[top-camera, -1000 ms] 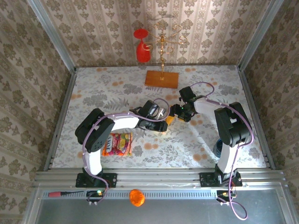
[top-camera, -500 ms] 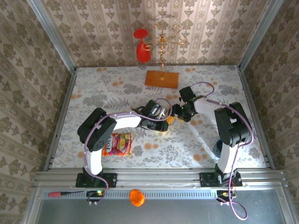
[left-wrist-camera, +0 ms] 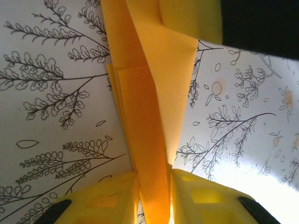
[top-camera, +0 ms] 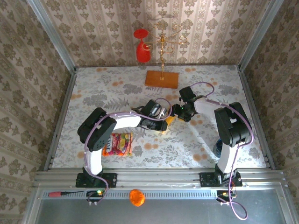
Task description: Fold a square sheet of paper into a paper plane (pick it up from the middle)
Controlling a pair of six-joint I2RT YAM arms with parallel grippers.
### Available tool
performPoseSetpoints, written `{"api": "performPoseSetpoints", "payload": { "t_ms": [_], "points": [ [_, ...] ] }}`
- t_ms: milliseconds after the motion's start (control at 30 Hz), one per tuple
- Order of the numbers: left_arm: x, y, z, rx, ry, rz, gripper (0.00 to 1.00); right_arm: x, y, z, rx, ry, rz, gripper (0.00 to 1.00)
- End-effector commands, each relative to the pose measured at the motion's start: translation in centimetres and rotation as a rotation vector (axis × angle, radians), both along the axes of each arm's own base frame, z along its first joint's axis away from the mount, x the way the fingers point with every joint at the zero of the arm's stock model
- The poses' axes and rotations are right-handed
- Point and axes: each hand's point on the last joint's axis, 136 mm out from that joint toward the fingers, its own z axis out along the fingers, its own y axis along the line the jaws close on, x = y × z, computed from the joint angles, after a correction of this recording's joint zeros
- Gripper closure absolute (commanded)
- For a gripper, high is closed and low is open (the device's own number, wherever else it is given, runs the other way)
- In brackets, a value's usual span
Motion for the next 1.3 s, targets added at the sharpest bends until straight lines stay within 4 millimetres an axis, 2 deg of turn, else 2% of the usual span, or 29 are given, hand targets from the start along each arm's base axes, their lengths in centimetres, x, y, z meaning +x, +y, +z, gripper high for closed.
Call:
{"api": "performPoseSetpoints", "payload": {
  "t_ms": [0,333,1067,1167,1267],
  "points": [
    [-0.4,1.2,-1.5,0.020,0.045,0.009,0.76,-2.8,-3.6,-6.4,-0.178,0.140,-0.038,0.32],
    [-0.5,1.5,-2.2,0.004,0.089,0.018,0.79,-3.0,-3.7,-6.8,-0.182,0.152,-0.036,0.33],
    [-0.5,1.7,-2.7,-0.004,0.120,0.019,0.80,-3.2,-4.0,-7.6,-0.194,0.167,-0.023,0.42],
    [-0.5,1.8,-3.1,0.010,0.131,0.022,0.80,-2.8,-3.6,-7.0,-0.171,0.145,-0.014,0.41],
    [-0.8,2.1,-3.7,0.032,0.145,0.021,0.80,-2.2,-3.0,-5.4,-0.136,0.099,0.012,0.38]
  ]
}}
